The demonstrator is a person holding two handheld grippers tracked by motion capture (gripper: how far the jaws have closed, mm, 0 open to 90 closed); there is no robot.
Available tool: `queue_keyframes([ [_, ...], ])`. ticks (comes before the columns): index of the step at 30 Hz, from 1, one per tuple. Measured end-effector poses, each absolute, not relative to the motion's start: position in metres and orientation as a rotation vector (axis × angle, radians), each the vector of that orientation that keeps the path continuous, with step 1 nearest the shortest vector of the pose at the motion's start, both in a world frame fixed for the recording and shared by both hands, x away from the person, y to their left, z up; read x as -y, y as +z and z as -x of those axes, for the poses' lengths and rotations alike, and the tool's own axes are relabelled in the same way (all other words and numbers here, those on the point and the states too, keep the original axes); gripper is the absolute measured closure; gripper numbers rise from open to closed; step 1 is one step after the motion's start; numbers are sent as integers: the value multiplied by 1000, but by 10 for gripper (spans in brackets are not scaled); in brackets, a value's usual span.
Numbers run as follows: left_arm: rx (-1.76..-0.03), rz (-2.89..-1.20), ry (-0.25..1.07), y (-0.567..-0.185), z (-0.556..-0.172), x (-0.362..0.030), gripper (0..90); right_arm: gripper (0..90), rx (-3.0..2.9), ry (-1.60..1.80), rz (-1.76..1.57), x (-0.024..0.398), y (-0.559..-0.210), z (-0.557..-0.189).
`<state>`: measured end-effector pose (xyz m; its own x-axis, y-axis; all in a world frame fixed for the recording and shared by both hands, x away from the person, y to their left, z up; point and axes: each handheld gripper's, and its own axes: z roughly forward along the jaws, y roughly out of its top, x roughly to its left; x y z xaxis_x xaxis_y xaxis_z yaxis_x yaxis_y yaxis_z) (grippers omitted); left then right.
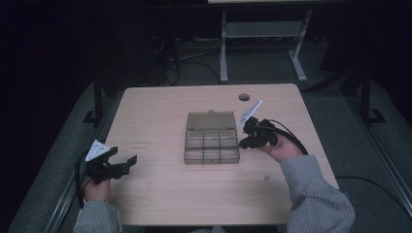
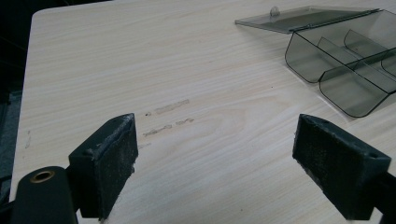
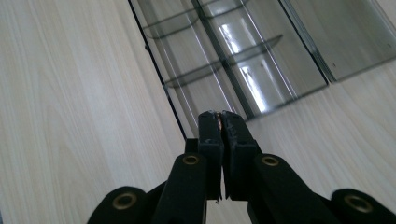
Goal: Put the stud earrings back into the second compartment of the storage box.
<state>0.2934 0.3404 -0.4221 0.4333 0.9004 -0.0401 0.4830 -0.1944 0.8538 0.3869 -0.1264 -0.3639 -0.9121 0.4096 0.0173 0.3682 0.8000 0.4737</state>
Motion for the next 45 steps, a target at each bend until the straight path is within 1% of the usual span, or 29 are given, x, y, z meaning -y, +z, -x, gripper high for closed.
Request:
queue_keyframes([
  [24,-1177,-1841,613,-423,-295,-341,137,870,-2996,706,-576,50,-372,-435],
  [35,-1176,-1835,610,-423,-295,-341,137,868,-3030,628,-602,26,-393,-449],
  [45,-1173,-1832,604,-423,-296,-341,137,866,-3044,557,-682,18,-417,-466],
])
